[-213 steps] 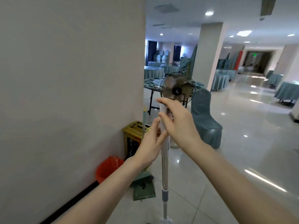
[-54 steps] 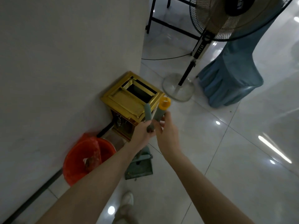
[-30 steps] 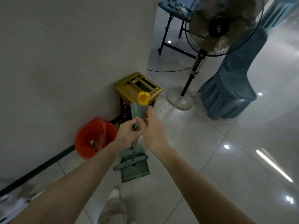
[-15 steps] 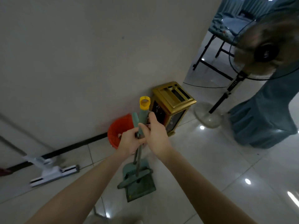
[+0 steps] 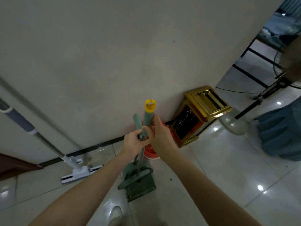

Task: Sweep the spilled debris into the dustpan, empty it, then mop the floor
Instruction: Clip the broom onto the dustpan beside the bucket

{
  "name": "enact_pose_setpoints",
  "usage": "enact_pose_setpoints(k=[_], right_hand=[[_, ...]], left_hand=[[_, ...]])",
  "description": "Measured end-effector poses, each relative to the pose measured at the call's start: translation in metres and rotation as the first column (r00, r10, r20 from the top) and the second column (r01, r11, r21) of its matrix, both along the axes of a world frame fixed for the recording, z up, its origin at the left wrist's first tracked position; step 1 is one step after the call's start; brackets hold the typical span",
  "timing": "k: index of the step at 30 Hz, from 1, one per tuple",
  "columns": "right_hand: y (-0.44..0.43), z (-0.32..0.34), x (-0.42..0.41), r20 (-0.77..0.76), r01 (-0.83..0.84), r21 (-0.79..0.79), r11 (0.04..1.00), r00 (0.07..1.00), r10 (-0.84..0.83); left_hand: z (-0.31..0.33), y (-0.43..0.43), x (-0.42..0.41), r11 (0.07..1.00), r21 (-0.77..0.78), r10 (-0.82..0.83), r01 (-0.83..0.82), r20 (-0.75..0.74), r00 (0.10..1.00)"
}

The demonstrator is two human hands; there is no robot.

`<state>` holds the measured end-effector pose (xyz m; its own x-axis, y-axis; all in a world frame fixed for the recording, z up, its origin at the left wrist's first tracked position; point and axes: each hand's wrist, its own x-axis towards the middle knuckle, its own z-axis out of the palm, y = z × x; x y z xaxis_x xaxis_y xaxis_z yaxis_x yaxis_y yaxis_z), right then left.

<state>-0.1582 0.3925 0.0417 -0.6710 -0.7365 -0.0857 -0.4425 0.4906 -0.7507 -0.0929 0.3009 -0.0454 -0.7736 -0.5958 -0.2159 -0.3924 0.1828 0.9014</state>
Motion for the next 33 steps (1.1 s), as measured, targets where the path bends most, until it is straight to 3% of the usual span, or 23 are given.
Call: enact_pose_setpoints(k=[13, 18, 33], right_hand=[[-0.145, -0.032, -0.006, 0.064, -0.006, 0.095, 0.995, 0.998, 0.0], [-0.175, -0.051, -0.006, 0.042, -0.045, 0.131, 0.99, 0.998, 0.04], [-0.212, -0.07, -0.025, 0.037, 0.079, 0.009, 0.997, 0.996, -0.079]], left_hand=[[-0.046, -0.139, -0.008, 0.993, -0.097, 0.077, -0.071, 0.055, 0.996], [-0.067, -0.171, -0.01, 0.994, -0.109, 0.027, -0.018, 0.088, 0.996], [-0.089, -0.198, -0.026, 0.981, -0.191, -0.016, 0.033, 0.091, 0.996]])
